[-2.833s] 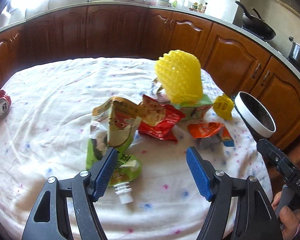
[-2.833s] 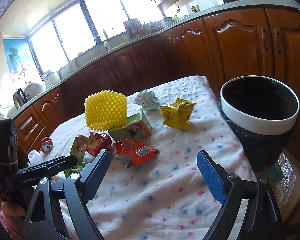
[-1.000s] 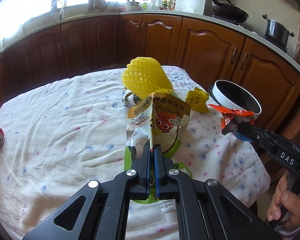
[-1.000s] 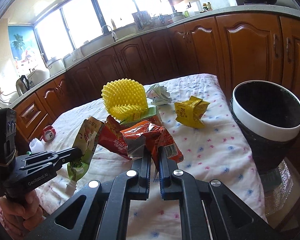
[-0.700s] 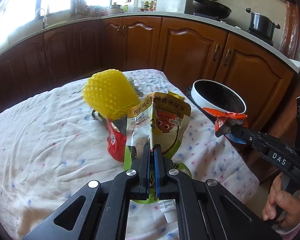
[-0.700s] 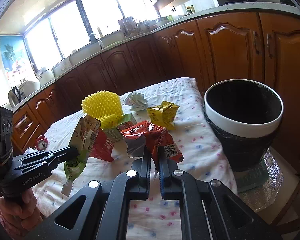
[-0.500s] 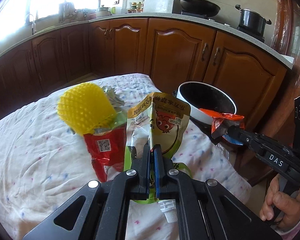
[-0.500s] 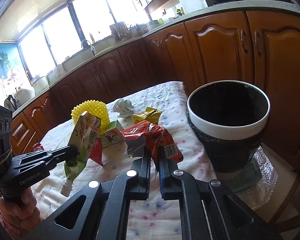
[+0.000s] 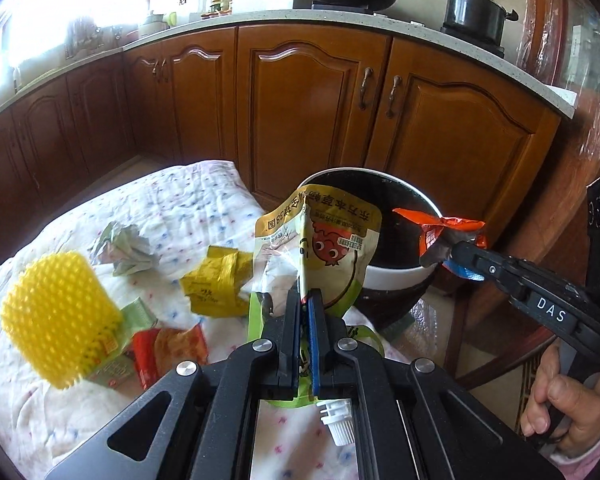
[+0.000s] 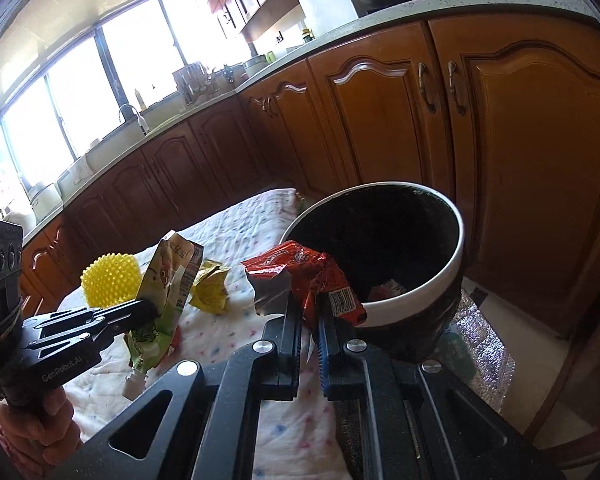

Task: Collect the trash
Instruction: 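Carry pouch and wrapper over the bin and open both tools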

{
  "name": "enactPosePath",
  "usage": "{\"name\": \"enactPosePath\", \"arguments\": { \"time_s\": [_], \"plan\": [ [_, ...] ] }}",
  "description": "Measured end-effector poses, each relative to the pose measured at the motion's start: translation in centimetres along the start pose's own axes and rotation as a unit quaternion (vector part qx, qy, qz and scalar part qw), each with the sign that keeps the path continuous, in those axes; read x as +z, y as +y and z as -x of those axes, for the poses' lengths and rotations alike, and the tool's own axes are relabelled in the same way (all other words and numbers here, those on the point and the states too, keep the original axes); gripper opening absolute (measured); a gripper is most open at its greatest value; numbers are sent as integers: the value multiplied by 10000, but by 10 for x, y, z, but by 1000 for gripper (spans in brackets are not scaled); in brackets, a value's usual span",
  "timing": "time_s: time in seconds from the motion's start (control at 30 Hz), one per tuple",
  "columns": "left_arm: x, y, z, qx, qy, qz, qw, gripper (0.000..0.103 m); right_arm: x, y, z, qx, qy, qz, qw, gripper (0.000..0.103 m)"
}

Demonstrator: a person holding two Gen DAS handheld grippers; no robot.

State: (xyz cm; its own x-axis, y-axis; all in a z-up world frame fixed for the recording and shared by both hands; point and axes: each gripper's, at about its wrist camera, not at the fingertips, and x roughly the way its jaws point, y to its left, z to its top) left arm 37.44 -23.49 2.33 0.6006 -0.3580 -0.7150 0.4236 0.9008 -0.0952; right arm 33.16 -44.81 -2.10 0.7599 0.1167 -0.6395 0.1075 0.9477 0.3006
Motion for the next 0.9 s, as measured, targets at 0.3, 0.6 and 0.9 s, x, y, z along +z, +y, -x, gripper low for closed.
{"name": "enactPosePath", "arguments": {
  "time_s": [0.3,0.6,0.9],
  "plan": [
    [49,-16,-59,-172,265,-207,9993,2,34,-24,-23,-305,223,66,9993,7],
    [79,-24,-119,-160,754,-158,9969,2,55,-37,-52,-501,591,196,9968,7],
    [99,-35,-161,-168,1078,-162,9939,3,56,-48,-75,-583,956,191,9935,12]
  ]
}}
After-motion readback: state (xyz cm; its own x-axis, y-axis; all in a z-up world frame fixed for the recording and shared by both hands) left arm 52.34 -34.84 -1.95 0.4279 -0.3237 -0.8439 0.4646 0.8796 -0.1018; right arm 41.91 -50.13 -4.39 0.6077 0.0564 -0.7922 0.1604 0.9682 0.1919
